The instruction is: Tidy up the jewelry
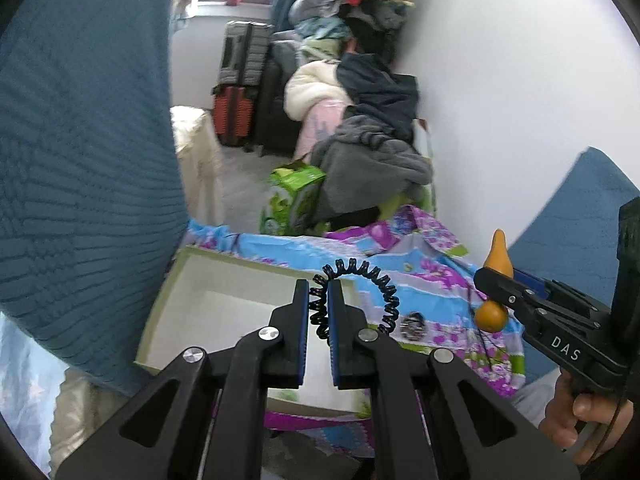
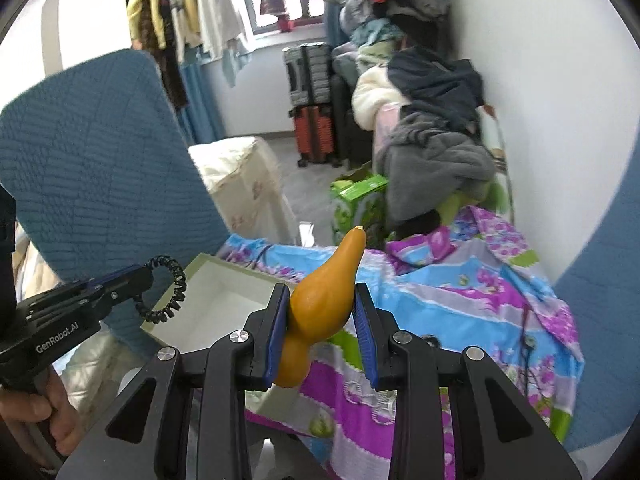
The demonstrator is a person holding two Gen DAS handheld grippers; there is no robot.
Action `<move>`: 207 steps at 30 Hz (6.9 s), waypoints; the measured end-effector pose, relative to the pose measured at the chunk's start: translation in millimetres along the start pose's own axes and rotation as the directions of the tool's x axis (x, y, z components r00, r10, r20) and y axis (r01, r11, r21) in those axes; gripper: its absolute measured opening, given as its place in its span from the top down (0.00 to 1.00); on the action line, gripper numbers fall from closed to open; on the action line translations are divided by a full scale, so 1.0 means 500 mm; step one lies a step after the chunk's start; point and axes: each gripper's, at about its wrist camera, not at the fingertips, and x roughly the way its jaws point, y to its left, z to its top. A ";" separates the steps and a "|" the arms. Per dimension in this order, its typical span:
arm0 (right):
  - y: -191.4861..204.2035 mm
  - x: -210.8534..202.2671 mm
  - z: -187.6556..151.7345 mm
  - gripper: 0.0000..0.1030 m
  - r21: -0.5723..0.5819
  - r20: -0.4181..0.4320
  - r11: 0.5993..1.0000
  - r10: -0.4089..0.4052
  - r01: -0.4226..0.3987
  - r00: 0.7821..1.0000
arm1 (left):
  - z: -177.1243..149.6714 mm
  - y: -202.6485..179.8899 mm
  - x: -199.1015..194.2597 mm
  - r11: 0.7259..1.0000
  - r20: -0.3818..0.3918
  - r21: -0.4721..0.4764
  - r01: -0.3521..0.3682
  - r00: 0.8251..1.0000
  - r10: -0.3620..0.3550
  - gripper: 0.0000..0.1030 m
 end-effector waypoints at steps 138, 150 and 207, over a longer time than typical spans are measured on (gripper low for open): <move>-0.374 0.130 -0.248 0.61 0.093 -0.074 0.996 -0.005 0.012 0.997 | -0.215 -0.242 0.308 0.999 -0.268 -0.025 0.034 0.963 -0.039 0.67; -0.395 0.303 -0.261 0.64 0.067 -0.191 0.997 0.059 -0.047 0.980 | -0.234 -0.229 0.417 0.999 -0.342 0.033 -0.039 0.938 0.048 0.82; -0.406 0.272 -0.315 0.93 0.182 -0.330 0.983 0.078 -0.018 0.941 | -0.200 -0.262 0.332 0.994 -0.267 0.049 0.096 0.960 -0.079 0.97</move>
